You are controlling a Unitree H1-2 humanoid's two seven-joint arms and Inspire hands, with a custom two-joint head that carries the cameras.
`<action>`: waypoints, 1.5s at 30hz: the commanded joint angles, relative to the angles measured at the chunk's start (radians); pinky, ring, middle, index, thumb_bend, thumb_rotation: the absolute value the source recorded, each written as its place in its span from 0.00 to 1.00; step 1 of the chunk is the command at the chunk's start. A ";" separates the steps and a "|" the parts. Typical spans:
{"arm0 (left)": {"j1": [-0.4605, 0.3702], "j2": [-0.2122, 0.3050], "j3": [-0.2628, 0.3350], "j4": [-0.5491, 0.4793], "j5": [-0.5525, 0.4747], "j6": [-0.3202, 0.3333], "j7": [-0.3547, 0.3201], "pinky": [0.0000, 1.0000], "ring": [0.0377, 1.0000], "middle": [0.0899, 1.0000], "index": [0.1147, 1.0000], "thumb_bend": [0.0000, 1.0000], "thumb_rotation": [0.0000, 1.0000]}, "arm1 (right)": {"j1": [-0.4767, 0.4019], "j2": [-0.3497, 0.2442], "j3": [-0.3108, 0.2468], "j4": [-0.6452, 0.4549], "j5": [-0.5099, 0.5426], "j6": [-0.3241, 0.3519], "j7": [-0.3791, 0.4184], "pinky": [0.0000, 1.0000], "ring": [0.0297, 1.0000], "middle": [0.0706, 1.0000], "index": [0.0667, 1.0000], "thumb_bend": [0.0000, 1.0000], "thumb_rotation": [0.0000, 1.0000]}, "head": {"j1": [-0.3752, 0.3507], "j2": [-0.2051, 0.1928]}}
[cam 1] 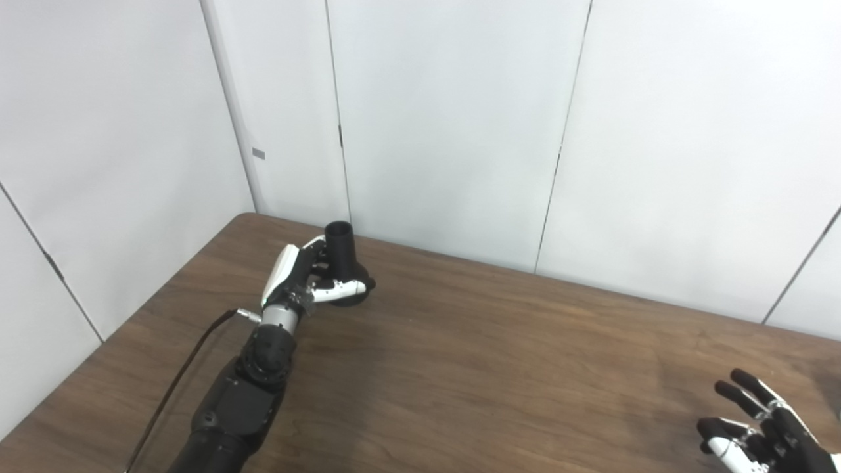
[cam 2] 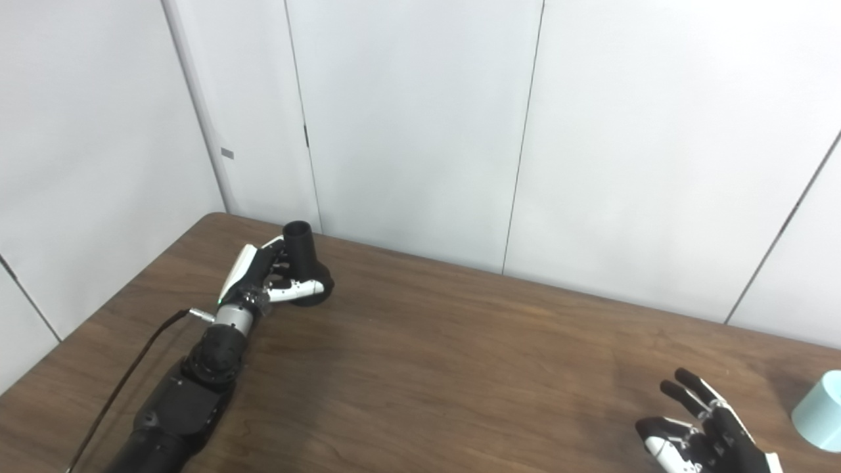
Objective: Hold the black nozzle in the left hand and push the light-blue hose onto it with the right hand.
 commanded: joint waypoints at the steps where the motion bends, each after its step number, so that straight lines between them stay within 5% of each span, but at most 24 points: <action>1: -0.042 0.001 0.013 -0.020 -0.007 -0.018 0.030 0.60 0.67 0.68 0.72 0.83 0.25 | -0.011 -0.004 -0.001 -0.050 0.008 -0.004 0.008 0.42 0.54 0.77 0.80 0.32 0.00 | -0.001 0.003; 6: -0.048 -0.024 0.021 -0.017 0.023 -0.002 0.099 0.49 0.56 0.56 0.57 0.75 0.14 | -0.004 0.000 -0.001 -0.059 0.018 0.010 0.010 0.43 0.54 0.76 0.80 0.30 0.00 | -0.005 0.010; 9: -0.054 -0.036 0.011 -0.004 0.039 -0.001 0.125 0.44 0.51 0.52 0.44 0.54 0.07 | -0.003 0.001 0.002 -0.068 0.011 0.025 0.005 0.44 0.54 0.75 0.80 0.30 0.00 | -0.010 0.013; 19: -0.056 -0.052 -0.039 0.052 0.069 -0.040 0.154 0.46 0.48 0.44 0.43 0.52 0.00 | 0.000 -0.009 0.010 -0.087 0.022 0.039 0.027 0.47 0.58 0.77 0.86 0.26 0.00 | -0.015 0.022; 27: -0.033 -0.017 -0.137 0.100 0.102 -0.173 0.087 0.45 0.41 0.41 0.47 0.50 0.00 | -0.009 0.013 0.006 -0.101 0.026 0.088 0.007 0.50 0.60 0.78 0.89 0.25 0.00 | -0.055 0.045; 33: 0.023 -0.054 -0.219 0.029 0.123 -0.230 0.040 0.43 0.39 0.43 0.49 0.50 0.00 | -0.020 0.010 -0.009 -0.022 0.033 0.025 0.015 0.48 0.57 0.76 0.86 0.33 0.00 | -0.124 0.075; 40: 0.063 -0.099 -0.309 -0.060 0.152 -0.307 -0.019 0.43 0.39 0.43 0.49 0.50 0.00 | -0.040 -0.009 -0.018 0.117 0.041 -0.146 0.046 0.42 0.51 0.71 0.77 0.42 0.00 | -0.244 0.118; 45: 0.083 -0.149 -0.354 -0.084 0.169 -0.371 -0.046 0.43 0.39 0.43 0.48 0.50 0.00 | -0.060 -0.024 -0.018 0.158 0.037 -0.206 0.054 0.41 0.50 0.65 0.72 0.54 0.15 | -0.313 0.141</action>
